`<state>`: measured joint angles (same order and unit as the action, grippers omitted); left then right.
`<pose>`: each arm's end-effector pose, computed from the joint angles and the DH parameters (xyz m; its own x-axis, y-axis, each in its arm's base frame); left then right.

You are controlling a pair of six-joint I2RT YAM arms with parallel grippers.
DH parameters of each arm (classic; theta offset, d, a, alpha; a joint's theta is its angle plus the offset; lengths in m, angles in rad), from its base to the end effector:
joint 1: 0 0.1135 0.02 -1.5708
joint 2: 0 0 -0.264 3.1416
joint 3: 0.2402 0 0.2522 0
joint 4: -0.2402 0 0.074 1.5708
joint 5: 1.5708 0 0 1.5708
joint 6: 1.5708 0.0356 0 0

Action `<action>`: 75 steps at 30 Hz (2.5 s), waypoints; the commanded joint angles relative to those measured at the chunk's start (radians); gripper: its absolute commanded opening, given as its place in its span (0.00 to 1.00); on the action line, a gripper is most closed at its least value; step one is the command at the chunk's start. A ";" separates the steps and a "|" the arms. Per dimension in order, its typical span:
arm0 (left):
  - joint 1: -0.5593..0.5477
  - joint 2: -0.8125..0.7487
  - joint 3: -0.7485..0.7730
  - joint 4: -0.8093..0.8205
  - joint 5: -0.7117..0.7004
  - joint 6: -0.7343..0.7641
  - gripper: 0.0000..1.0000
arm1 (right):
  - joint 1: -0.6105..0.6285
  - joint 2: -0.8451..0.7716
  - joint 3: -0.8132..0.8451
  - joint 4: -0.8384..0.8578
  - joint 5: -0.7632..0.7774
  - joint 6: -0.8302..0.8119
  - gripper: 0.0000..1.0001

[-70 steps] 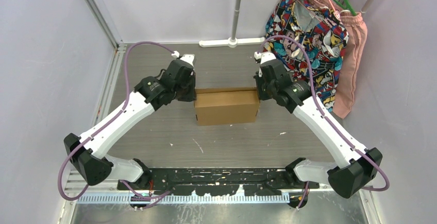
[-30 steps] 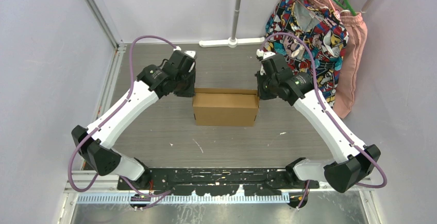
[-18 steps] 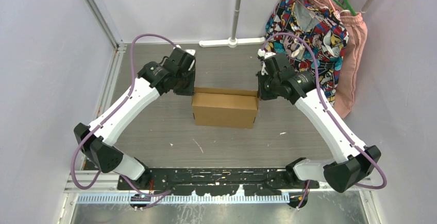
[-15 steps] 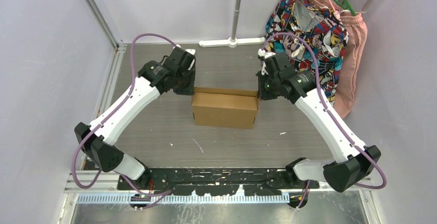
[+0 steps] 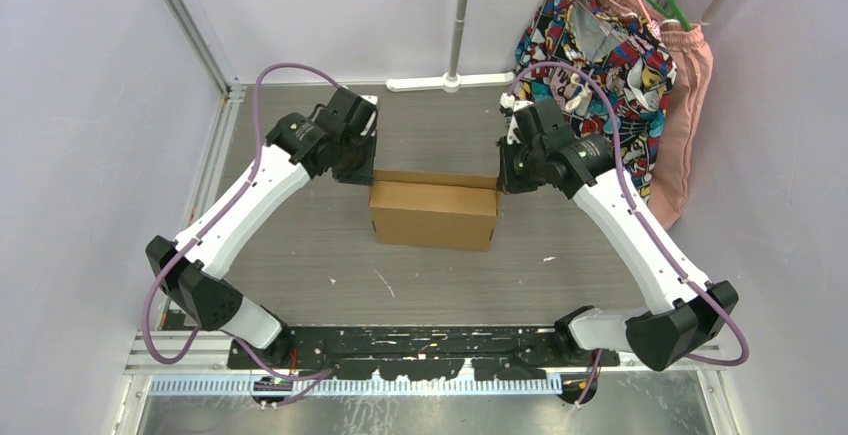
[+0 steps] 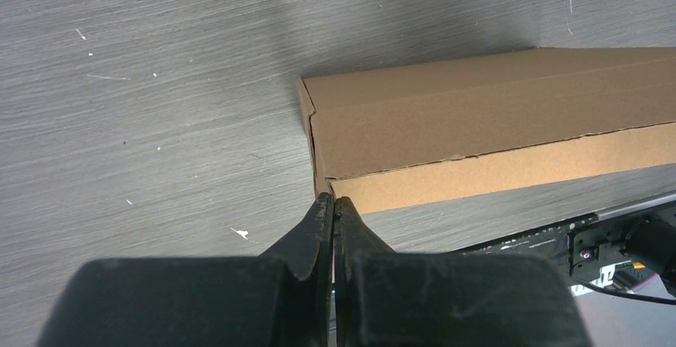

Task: Fold the paper box

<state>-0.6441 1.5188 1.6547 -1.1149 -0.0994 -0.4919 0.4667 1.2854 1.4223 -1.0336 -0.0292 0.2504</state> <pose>0.2435 -0.1785 0.3790 -0.8463 0.0478 -0.5306 0.1742 0.9660 -0.1909 0.2215 0.1128 0.3741 -0.7914 -0.1214 -0.5991 -0.2786 0.9440 0.1768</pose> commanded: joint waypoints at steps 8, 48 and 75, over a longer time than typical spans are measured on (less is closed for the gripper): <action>0.003 0.021 0.069 -0.031 0.056 0.013 0.00 | -0.015 0.031 0.071 -0.026 -0.081 0.016 0.01; 0.003 0.093 0.164 -0.099 0.095 -0.014 0.02 | -0.043 0.058 0.080 -0.062 -0.160 0.008 0.01; -0.033 -0.031 -0.106 0.106 0.069 -0.109 0.00 | -0.043 0.033 0.053 -0.023 -0.136 0.013 0.01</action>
<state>-0.6430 1.5116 1.6001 -1.0946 -0.0673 -0.5732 0.4145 1.3441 1.4864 -1.1160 -0.1154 0.2596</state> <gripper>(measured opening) 0.009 0.063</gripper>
